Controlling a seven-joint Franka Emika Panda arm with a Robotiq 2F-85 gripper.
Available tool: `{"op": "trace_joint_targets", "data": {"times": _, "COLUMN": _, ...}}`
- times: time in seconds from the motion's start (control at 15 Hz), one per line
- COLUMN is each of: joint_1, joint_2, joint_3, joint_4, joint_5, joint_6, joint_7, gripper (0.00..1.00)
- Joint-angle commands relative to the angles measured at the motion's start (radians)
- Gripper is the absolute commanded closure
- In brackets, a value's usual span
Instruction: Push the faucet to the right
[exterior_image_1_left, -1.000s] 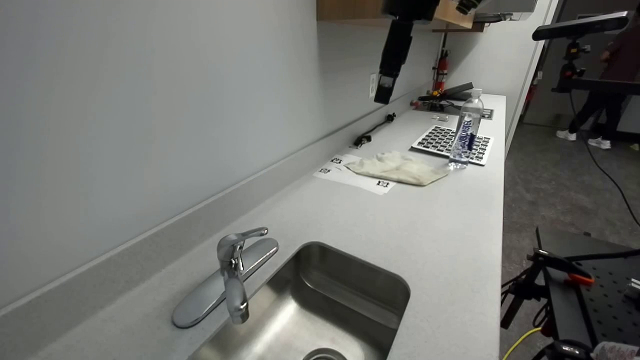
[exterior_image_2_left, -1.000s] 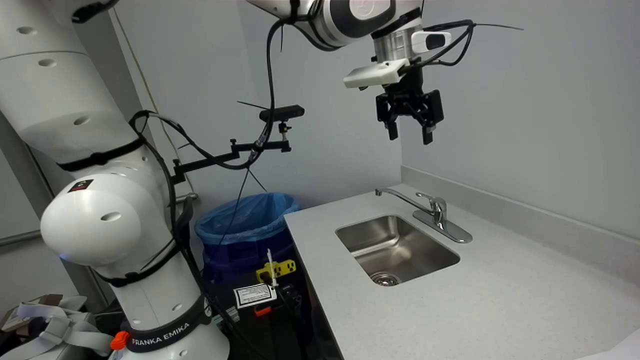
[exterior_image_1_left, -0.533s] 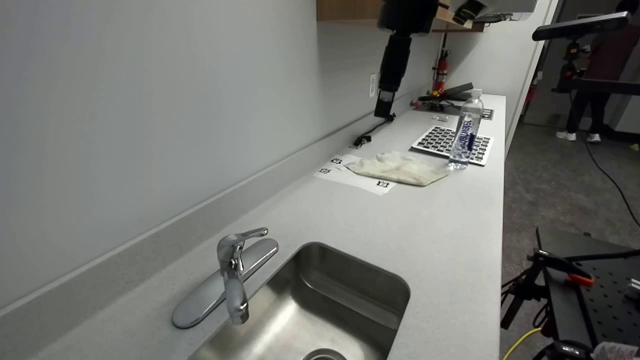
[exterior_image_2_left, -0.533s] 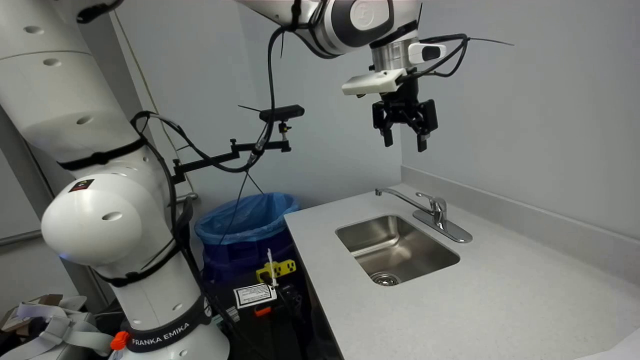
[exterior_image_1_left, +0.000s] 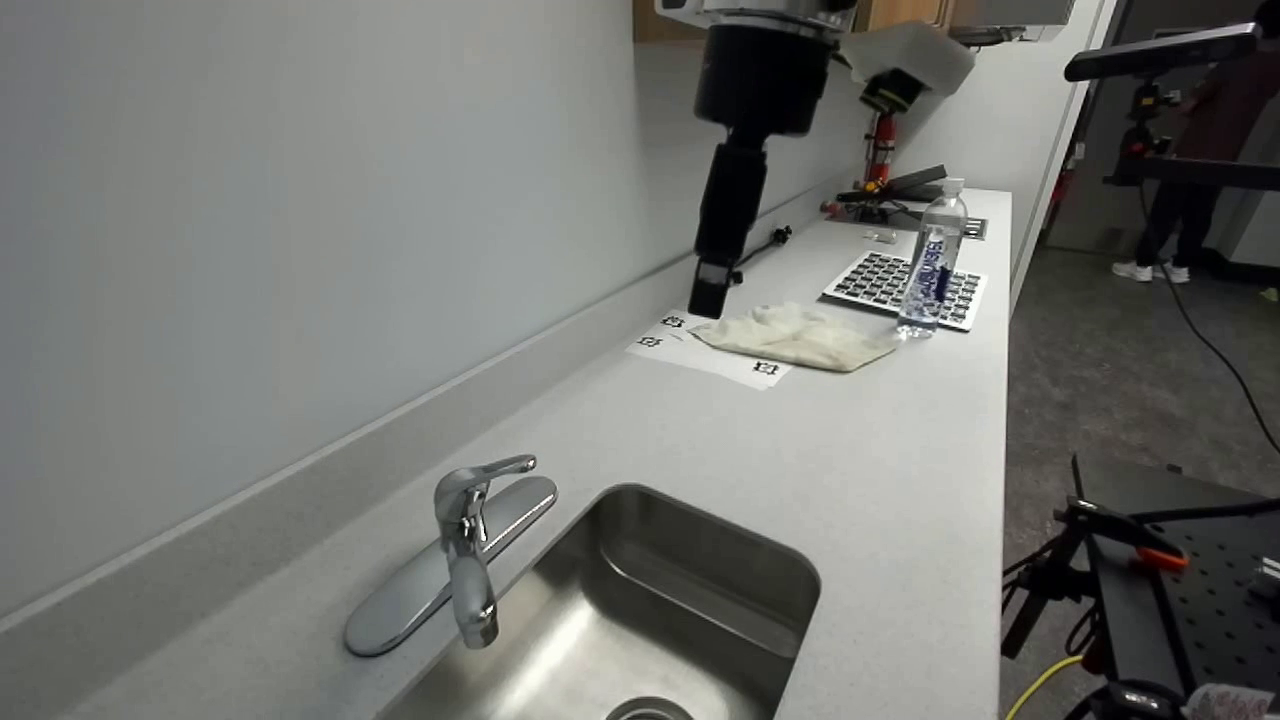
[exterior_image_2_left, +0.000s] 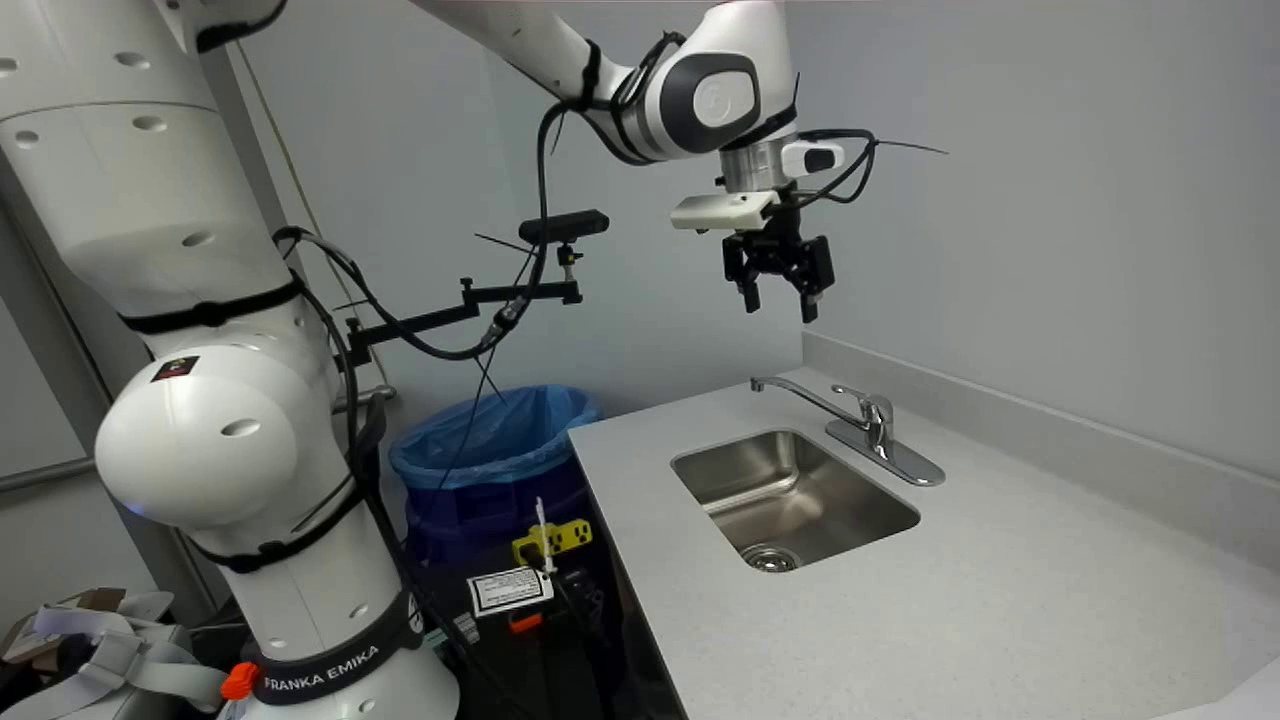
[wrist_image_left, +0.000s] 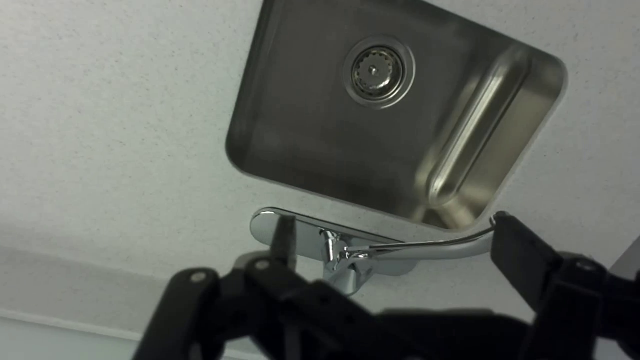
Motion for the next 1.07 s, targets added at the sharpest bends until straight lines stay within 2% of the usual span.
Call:
{"op": "trace_joint_targets", "data": {"times": 0.0, "joint_1": 0.022, "joint_2": 0.073, "joint_3": 0.023, "joint_4": 0.023, "joint_5": 0.018, "joint_6": 0.109, "joint_7": 0.101, "gripper": 0.00}}
{"op": "trace_joint_targets", "data": {"times": 0.47, "joint_1": 0.057, "joint_2": 0.177, "joint_3": 0.057, "joint_4": 0.050, "joint_5": 0.008, "joint_6": 0.266, "joint_7": 0.252, "gripper": 0.00}}
{"op": "trace_joint_targets", "data": {"times": 0.53, "joint_1": 0.048, "joint_2": 0.146, "joint_3": 0.051, "joint_4": 0.020, "joint_5": 0.001, "joint_6": 0.237, "joint_7": 0.221, "gripper": 0.00}}
{"op": "trace_joint_targets", "data": {"times": 1.0, "joint_1": 0.051, "joint_2": 0.155, "joint_3": 0.050, "joint_4": 0.021, "joint_5": 0.000, "joint_6": 0.242, "joint_7": 0.225, "gripper": 0.00}}
